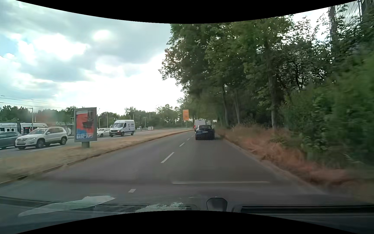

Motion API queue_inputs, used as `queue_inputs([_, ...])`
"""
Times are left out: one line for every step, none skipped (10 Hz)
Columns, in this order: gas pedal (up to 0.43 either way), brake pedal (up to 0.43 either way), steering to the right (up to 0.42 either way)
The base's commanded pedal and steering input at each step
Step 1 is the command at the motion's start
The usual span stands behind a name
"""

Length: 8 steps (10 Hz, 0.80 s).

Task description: Follow the waypoints while adhering to traffic rules and regulations

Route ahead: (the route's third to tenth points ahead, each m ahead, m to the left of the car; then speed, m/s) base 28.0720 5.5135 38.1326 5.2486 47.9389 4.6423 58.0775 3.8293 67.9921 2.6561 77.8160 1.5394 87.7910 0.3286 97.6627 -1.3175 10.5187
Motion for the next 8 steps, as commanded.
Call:
queue_inputs([0.177, 0.000, 0.000])
queue_inputs([0.169, 0.000, 0.000])
queue_inputs([0.157, 0.000, 0.000])
queue_inputs([0.157, 0.000, 0.000])
queue_inputs([0.138, 0.000, 0.000])
queue_inputs([0.138, 0.000, 0.000])
queue_inputs([0.138, 0.000, 0.000])
queue_inputs([0.138, 0.000, 0.000])
